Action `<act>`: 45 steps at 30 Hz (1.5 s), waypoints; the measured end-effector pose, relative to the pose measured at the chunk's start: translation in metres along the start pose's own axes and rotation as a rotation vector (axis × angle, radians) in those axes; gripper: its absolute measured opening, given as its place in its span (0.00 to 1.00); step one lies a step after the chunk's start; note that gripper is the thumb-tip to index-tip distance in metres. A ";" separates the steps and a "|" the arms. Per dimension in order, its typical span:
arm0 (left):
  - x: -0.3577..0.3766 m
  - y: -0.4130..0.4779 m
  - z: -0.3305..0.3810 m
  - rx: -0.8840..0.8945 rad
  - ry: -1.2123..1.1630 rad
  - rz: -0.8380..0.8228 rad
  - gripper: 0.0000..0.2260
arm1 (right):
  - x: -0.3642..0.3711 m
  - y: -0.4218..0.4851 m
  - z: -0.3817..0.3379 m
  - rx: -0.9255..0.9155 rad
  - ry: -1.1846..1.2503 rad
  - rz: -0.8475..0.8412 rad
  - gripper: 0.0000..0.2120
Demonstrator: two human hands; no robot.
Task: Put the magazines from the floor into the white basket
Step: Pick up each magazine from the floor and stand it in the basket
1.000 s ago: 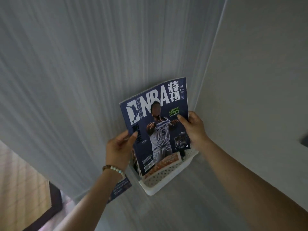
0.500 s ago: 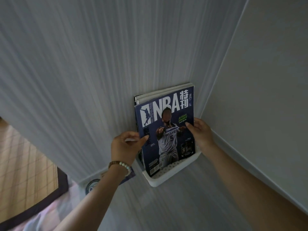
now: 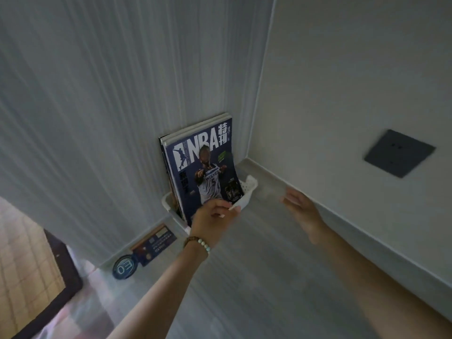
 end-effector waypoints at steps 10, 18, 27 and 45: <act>0.201 -0.101 -0.056 -0.153 0.220 -0.633 0.13 | -0.210 -0.173 0.105 0.244 -0.011 0.409 0.24; 0.299 -0.216 -0.106 -0.278 0.305 -0.863 0.19 | -0.299 -0.317 0.196 0.461 -0.014 0.631 0.30; 0.326 -0.281 -0.160 -0.454 0.374 -0.864 0.14 | -0.325 -0.400 0.250 0.504 0.023 0.798 0.25; 0.320 -0.256 -0.151 -0.341 0.440 -0.818 0.17 | -0.307 -0.370 0.258 0.613 -0.105 0.663 0.22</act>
Point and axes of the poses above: each hand's wrist, its own y-axis towards the middle knuckle, its own x-axis out of the palm, z = x × y, the point moved 8 cm from there along y, towards the middle knuckle, and after that the axes turned 1 degree about z, right-handed, at the moved point
